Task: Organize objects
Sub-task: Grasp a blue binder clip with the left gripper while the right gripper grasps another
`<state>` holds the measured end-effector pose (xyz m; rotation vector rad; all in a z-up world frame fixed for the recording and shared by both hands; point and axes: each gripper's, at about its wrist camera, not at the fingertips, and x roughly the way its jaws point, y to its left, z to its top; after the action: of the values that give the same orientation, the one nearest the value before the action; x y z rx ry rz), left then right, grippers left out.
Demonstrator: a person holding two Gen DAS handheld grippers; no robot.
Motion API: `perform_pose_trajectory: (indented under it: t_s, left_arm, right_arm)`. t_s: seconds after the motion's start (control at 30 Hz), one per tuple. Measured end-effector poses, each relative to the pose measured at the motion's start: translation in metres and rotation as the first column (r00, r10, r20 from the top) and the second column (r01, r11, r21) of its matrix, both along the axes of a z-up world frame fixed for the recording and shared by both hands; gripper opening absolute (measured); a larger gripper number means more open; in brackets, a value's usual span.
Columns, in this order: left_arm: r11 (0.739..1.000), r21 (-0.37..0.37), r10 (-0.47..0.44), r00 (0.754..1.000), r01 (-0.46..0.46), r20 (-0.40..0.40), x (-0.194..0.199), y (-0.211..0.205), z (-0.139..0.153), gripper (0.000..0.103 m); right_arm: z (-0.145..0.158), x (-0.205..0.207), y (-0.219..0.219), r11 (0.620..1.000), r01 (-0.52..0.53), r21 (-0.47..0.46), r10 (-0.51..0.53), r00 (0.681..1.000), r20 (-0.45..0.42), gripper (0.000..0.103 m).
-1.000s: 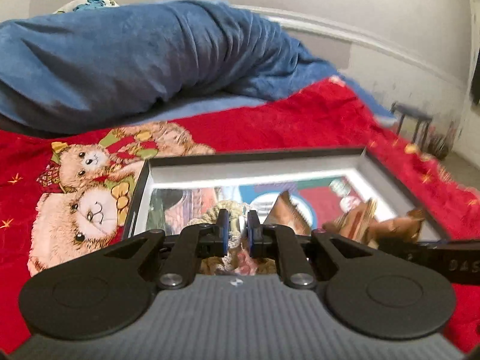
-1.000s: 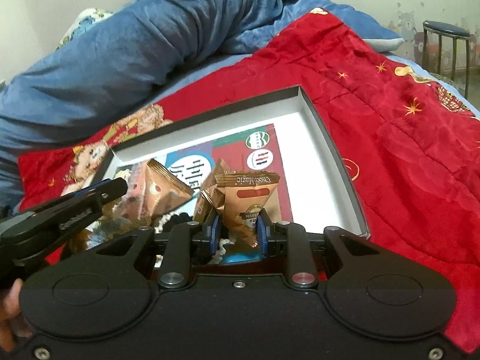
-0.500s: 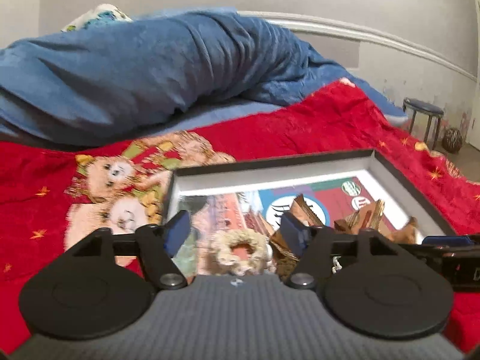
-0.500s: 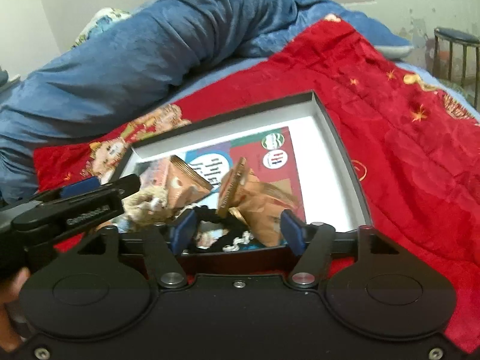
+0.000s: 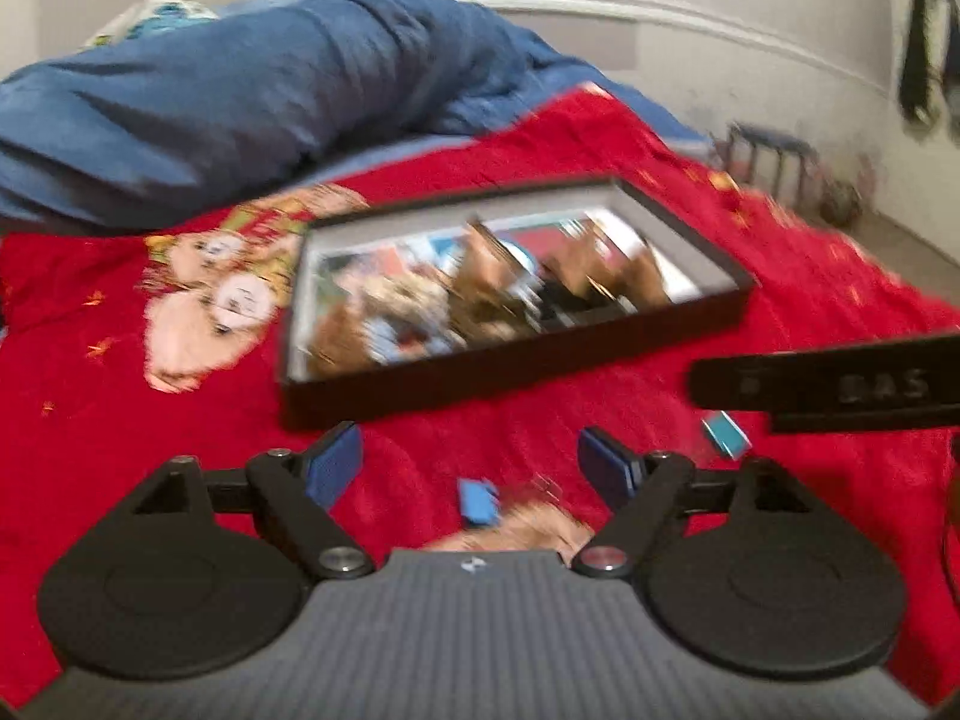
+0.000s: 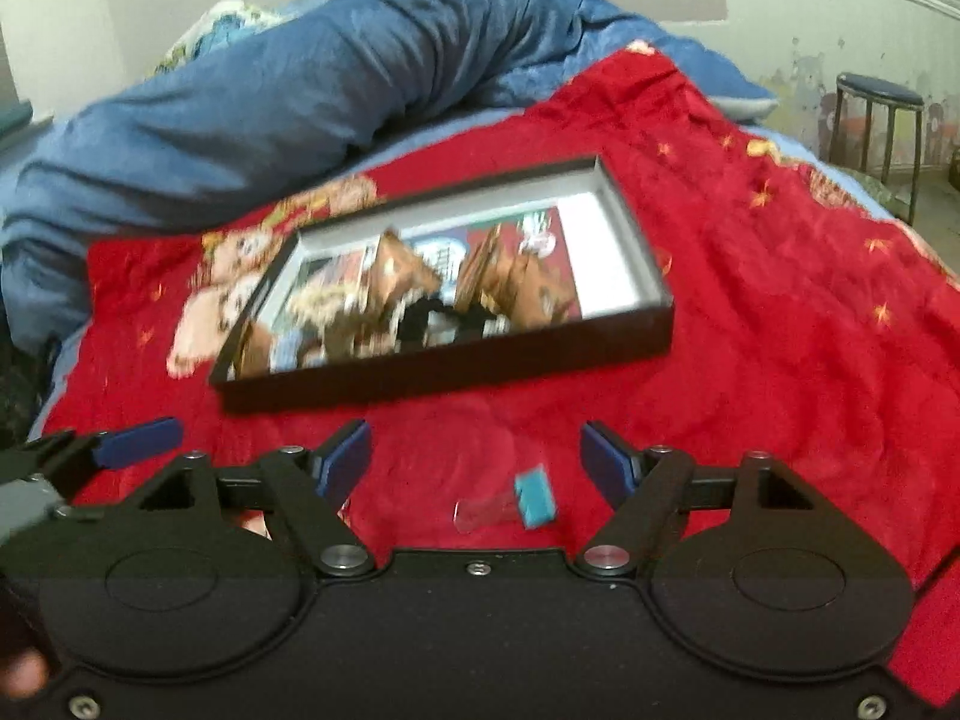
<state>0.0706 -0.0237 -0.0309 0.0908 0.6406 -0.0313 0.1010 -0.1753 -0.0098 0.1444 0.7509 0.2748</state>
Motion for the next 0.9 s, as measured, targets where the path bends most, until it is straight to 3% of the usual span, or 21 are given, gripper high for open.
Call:
perform_pose_trajectory:
  t_s: [0.13,0.23,0.27,0.33,0.53,0.63,0.73,0.9]
  left_arm:
    - [1.000,0.018,-0.021,1.000,0.021,-0.024,0.009,-0.014,-0.015,0.087]
    - [1.000,-0.013,0.001,0.999,-0.001,-0.054,0.015,-0.011,-0.025,0.082]
    - [0.999,-0.034,0.007,0.997,-0.010,-0.083,0.019,-0.009,-0.030,0.074]
    - [0.998,-0.050,0.028,0.986,-0.036,-0.163,0.027,-0.004,-0.040,0.051]
    - [0.977,-0.192,0.055,0.981,-0.091,-0.186,0.030,0.017,-0.040,0.048]
    - [0.984,-0.162,0.054,0.985,-0.081,-0.165,0.027,0.012,-0.043,0.052]
    - [0.991,-0.113,0.052,0.988,-0.068,-0.144,0.025,0.004,-0.043,0.048]
    - [0.991,-0.116,0.056,0.989,-0.071,-0.136,0.024,0.006,-0.042,0.047]
  right_arm:
    - [-0.013,0.011,0.009,1.000,-0.003,-0.018,0.002,0.998,-0.059,0.074]
    - [-0.023,0.021,0.009,1.000,0.023,-0.007,-0.023,0.995,-0.098,0.071]
    - [-0.026,0.025,0.008,1.000,0.027,-0.004,-0.027,0.993,-0.114,0.071]
    - [-0.031,0.030,0.008,1.000,0.020,-0.005,-0.020,0.991,-0.134,0.071]
    - [-0.039,0.030,0.010,1.000,0.019,-0.018,-0.021,0.989,-0.149,0.071]
    - [-0.040,0.028,0.012,0.999,0.016,-0.033,-0.020,0.989,-0.144,0.070]
    - [-0.042,0.025,0.013,0.998,0.033,-0.053,-0.039,0.991,-0.132,0.063]
    - [-0.044,0.022,0.012,0.998,0.050,-0.048,-0.055,0.992,-0.113,0.058]
